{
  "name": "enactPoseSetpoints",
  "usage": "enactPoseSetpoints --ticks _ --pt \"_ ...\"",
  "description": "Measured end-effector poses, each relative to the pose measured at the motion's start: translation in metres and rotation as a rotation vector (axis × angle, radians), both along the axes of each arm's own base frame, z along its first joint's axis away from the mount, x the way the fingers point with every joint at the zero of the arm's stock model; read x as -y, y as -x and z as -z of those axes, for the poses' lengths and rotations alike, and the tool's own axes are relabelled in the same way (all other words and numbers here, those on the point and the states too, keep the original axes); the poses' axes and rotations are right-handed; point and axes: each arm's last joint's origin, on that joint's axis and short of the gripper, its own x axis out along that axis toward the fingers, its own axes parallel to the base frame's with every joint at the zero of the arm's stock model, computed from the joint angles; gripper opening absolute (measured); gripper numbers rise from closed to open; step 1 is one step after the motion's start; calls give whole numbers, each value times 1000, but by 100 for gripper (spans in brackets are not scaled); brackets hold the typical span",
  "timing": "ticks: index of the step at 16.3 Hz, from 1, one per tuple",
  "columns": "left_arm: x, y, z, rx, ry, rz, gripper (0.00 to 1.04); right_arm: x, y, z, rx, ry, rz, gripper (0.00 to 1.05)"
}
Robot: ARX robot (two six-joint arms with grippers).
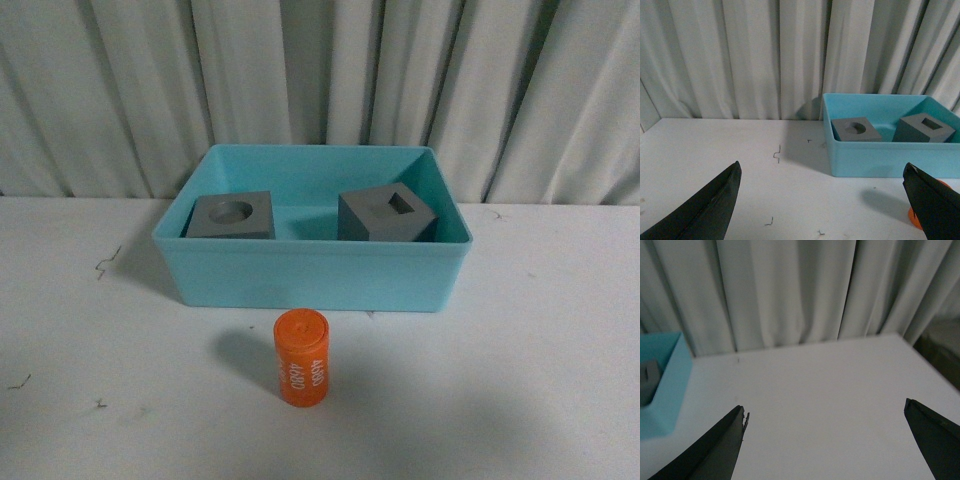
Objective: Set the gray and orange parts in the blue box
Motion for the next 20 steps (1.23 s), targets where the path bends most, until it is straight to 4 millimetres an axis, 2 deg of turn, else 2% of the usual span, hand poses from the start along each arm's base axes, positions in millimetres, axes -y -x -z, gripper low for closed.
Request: enactPoseSetpoints --ticks 1,2,3,4,5,7,9,13,18,20 --pt "0 0 0 0 0 -1 98 16 -20 -24 46 39 -26 98" --pt "0 0 0 0 0 -2 98 22 -43 -38 54 58 -69 98" --pt "0 0 0 0 0 0 98 14 -68 -39 -2 62 -188 98" --pt "0 0 0 0 0 0 98 -2 -84 -29 -80 55 -327 98" --pt "0 0 0 0 0 0 98 -29 -95 -13 -167 53 -509 98" --pt "0 0 0 0 0 0 98 -79 -101 10 -291 78 -816 98" --pt "0 0 0 0 0 0 98 -121 -108 22 -337 150 -1007 98" --pt "0 0 0 0 0 0 98 -140 -115 29 -349 175 -1067 98" --pt "0 0 0 0 0 0 98 -186 -139 63 -455 227 -1152 98" --pt "0 0 0 0 0 0 98 -201 -150 70 -464 251 -1155 98"
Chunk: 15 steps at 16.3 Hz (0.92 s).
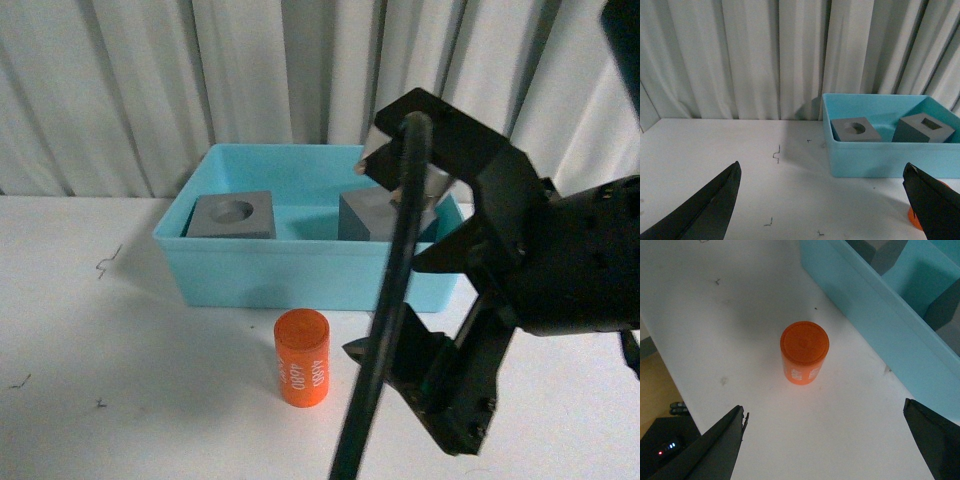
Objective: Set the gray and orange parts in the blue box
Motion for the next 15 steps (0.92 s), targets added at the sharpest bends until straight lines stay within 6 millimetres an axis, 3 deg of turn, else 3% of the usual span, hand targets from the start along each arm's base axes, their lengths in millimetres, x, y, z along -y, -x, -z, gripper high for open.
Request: enactPoseSetpoints --ticks 2,5,14,15 --pt "0 0 0 0 0 0 98 -15 -9 8 -6 12 -20 98" --pt "0 0 0 0 0 0 98 -54 -36 48 -27 79 -15 98" --pt "0 0 0 0 0 0 98 -77 -50 73 -47 113 -7 98" --pt "0 0 0 0 0 0 98 -80 -52 73 -43 115 -8 94"
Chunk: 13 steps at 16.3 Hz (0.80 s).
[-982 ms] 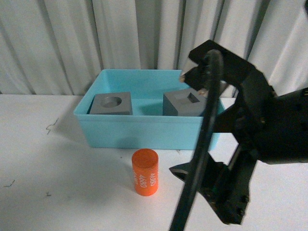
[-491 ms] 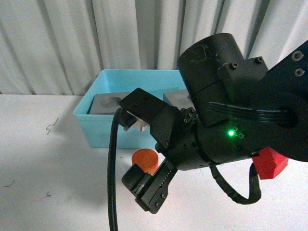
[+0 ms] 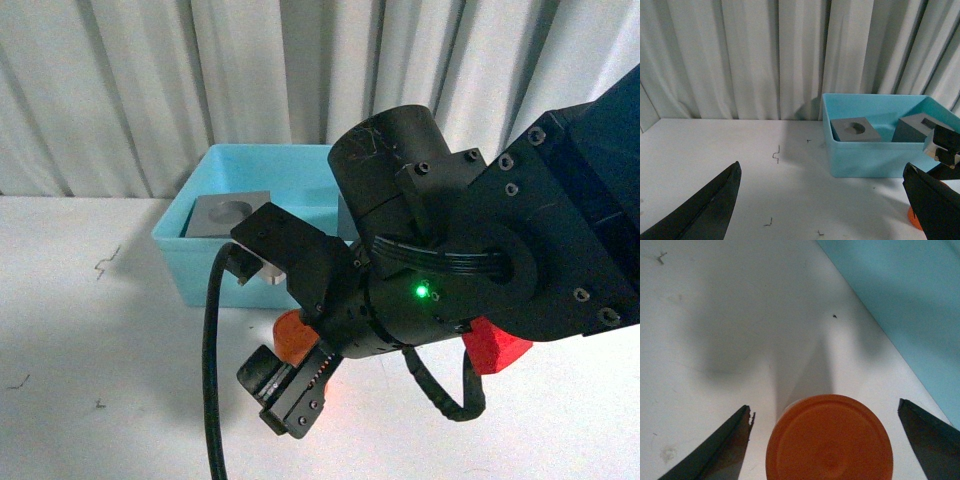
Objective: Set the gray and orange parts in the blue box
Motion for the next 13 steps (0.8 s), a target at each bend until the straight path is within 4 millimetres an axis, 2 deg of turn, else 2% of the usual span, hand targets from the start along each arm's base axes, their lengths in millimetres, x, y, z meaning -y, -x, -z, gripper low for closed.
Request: enactPoseSetpoints --ticks 4,5,7,8,10,11,12,13 --pt "0 0 0 0 0 0 98 -1 -2 -2 20 0 0 55" --pt "0 0 0 0 0 0 98 -1 -2 -3 46 -9 -3 48" --pt "0 0 0 0 0 0 98 8 7 -19 74 -61 3 48" --pt "0 0 0 0 0 0 98 13 12 -39 105 -122 6 48" --pt "0 0 0 0 0 0 98 35 13 -107 253 -284 61 48" --pt "0 0 0 0 0 -1 98 51 8 -148 369 -333 115 48" --pt "0 0 0 0 0 0 98 64 -3 -180 479 -350 168 48" --pt "0 0 0 0 0 0 98 78 -37 -195 526 -328 255 48"
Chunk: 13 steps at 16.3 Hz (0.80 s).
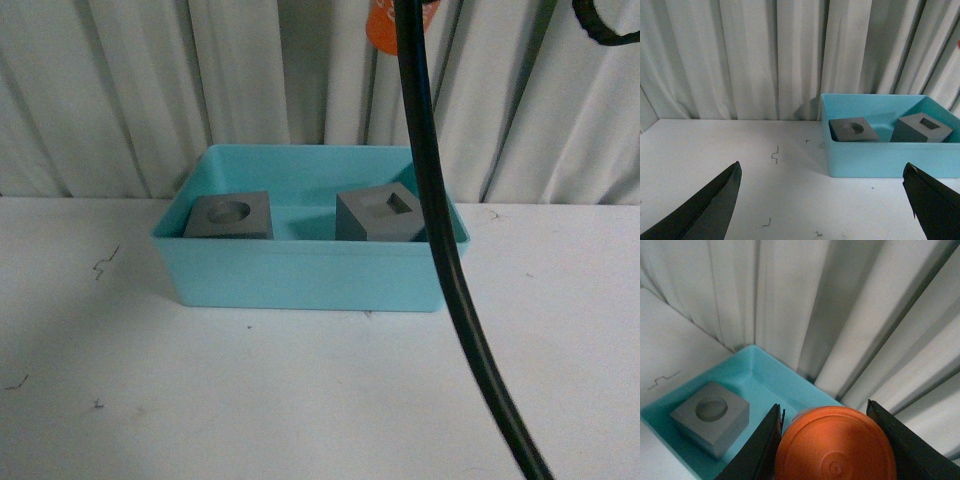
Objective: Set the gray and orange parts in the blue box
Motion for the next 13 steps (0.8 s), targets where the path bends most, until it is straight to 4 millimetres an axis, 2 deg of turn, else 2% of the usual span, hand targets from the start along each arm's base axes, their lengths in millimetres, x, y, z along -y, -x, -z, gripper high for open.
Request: enactPoseSetpoints --ticks 2,3,4,6,10,11,13 --pt "0 0 0 0 0 -1 98 -19 -37 31 -113 35 42 48" --pt "0 0 0 0 0 0 98 -35 -50 42 -153 61 56 47" --pt "0 0 0 0 0 -1 98 -48 -58 44 -167 65 61 47" --pt "0 0 0 0 0 0 98 -65 -68 51 -215 50 78 47" --pt "0 0 0 0 0 0 98 -80 -79 105 -375 82 135 47" --pt "0 0 0 0 0 0 98 -83 -81 114 -393 88 143 47" --pt "0 0 0 0 0 0 98 -86 -85 118 -408 80 155 47"
